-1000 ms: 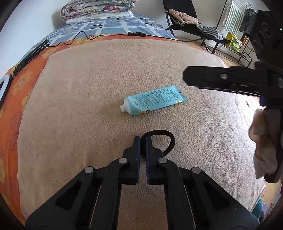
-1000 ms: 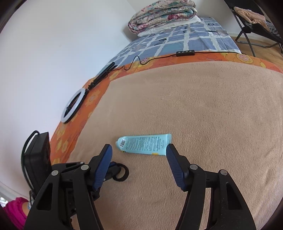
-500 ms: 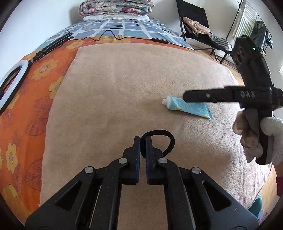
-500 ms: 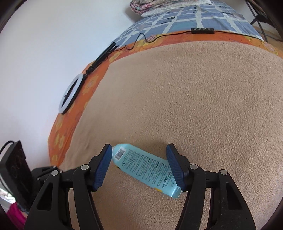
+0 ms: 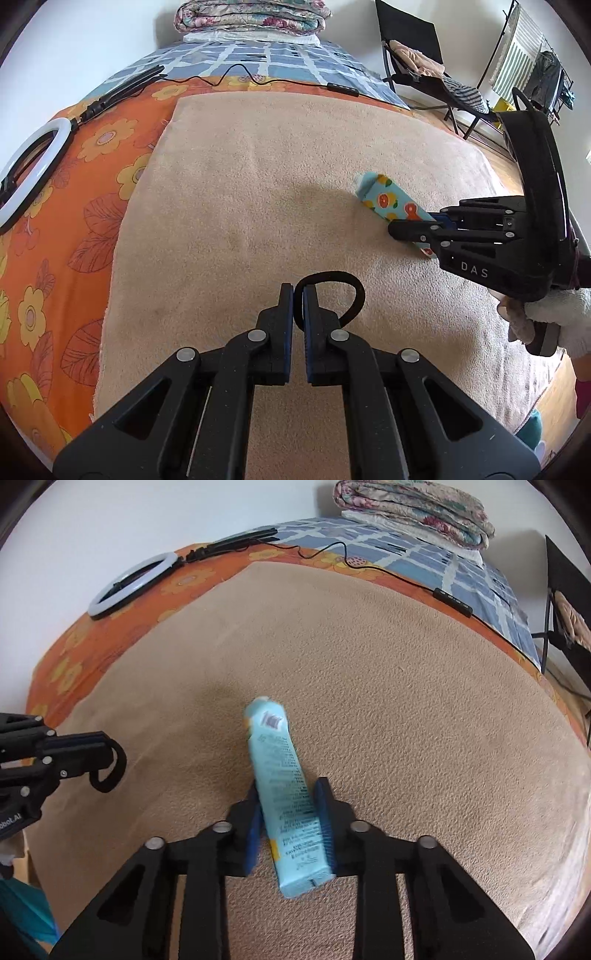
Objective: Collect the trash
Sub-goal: 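Grasp the black hair tie with the left tool while the right tool grasps the light-blue tube, then carry the hair tie and tube over the blue basket with both tools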
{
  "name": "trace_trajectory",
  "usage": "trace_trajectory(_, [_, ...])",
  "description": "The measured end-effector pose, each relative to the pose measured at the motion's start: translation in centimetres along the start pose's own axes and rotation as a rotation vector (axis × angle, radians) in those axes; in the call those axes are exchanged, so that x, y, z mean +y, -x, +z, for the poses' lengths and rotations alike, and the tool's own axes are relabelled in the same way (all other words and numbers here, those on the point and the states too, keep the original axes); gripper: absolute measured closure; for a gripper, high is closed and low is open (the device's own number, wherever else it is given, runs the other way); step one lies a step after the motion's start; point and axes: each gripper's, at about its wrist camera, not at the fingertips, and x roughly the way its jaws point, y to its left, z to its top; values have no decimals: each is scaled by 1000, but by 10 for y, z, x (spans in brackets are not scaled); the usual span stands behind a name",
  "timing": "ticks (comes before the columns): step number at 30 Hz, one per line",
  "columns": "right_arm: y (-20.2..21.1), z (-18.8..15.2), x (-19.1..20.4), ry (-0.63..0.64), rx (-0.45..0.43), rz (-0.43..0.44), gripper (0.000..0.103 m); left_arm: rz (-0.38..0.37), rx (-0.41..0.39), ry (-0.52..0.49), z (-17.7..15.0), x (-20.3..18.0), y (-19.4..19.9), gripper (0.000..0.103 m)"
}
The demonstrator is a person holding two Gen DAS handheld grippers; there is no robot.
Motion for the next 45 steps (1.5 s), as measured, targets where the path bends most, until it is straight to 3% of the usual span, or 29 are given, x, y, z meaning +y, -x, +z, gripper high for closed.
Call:
trace_trajectory(8, [11, -8, 7, -23, -51, -43, 97, -4, -22, -27, -3, -12, 16, 100])
trace_trajectory(19, [82, -43, 29, -63, -124, -30, 97, -5, -74, -73, -27, -36, 72, 100])
trace_trajectory(33, [154, -101, 83, -48, -169, -21, 97, -28, -91, -141, -99, -66, 144, 100])
trace_trajectory(45, [181, -152, 141, -11, -172, -10, 97, -52, -34, -118, -171, -62, 160, 100])
